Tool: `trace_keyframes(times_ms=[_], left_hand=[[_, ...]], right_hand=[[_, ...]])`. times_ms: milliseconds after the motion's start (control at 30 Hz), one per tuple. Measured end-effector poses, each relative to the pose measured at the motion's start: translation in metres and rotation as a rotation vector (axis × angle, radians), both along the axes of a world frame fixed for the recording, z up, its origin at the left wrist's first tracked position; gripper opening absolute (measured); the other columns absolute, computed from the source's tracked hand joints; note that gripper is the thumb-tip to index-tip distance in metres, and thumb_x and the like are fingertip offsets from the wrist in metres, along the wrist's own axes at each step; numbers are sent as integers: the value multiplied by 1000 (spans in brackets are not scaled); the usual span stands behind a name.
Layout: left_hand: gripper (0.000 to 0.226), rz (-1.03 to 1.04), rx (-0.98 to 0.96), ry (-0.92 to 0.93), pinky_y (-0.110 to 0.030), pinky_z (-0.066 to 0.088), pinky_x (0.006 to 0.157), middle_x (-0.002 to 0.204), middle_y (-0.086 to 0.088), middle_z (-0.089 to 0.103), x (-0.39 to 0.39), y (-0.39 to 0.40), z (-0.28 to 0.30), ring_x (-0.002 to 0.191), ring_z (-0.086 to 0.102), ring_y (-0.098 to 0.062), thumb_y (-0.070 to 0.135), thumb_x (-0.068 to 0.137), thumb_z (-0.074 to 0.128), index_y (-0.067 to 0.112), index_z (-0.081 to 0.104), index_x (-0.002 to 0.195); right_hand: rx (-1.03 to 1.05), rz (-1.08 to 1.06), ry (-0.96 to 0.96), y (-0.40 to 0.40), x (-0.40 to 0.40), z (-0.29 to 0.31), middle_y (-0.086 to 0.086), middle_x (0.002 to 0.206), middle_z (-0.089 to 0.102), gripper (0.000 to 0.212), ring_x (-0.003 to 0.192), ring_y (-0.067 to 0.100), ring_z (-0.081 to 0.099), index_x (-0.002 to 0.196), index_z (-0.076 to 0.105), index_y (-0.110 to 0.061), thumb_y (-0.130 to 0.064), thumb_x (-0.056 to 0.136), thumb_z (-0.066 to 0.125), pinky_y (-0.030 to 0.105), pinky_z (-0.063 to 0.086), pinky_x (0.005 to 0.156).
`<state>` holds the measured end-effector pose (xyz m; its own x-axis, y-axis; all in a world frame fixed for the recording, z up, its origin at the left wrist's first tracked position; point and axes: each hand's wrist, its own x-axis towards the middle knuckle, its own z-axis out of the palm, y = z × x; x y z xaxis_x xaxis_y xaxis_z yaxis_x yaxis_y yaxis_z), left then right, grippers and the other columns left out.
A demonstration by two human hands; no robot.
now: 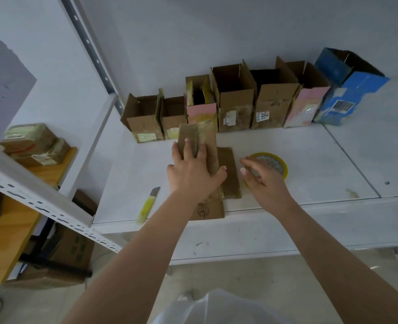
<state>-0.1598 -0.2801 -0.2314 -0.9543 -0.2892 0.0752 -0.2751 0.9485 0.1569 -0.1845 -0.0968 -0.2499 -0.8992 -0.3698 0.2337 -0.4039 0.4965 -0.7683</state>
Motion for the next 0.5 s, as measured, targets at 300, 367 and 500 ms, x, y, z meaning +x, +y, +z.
trace_keyframes(times_ms=[300, 367, 500], left_hand=[[81, -327, -122, 472, -53, 45, 97, 149, -11, 42, 60, -7, 14, 141, 27, -40, 60, 66, 61, 18, 57, 135], [77, -388, -169, 550, -51, 44, 97, 149, -12, 43, 68, -7, 12, 141, 28, -40, 55, 65, 67, 16, 61, 132], [71, -460, -230, 655, -51, 45, 91, 149, -7, 44, 78, -7, 10, 142, 29, -38, 48, 65, 70, 17, 62, 129]], right_hand=[[-151, -17, 57, -14, -29, 70, -4, 151, 41, 52, 132, 6, 39, 148, 35, -22, -41, 101, 42, 21, 34, 103], [-188, 85, 113, -25, -34, 90, -9, 151, 39, 52, 136, 3, 36, 148, 37, -26, -43, 100, 45, 18, 33, 107], [-228, 214, 178, -39, -31, 101, -33, 102, 65, 29, 101, -14, 59, 122, 62, -37, -25, 96, 60, 7, 46, 84]])
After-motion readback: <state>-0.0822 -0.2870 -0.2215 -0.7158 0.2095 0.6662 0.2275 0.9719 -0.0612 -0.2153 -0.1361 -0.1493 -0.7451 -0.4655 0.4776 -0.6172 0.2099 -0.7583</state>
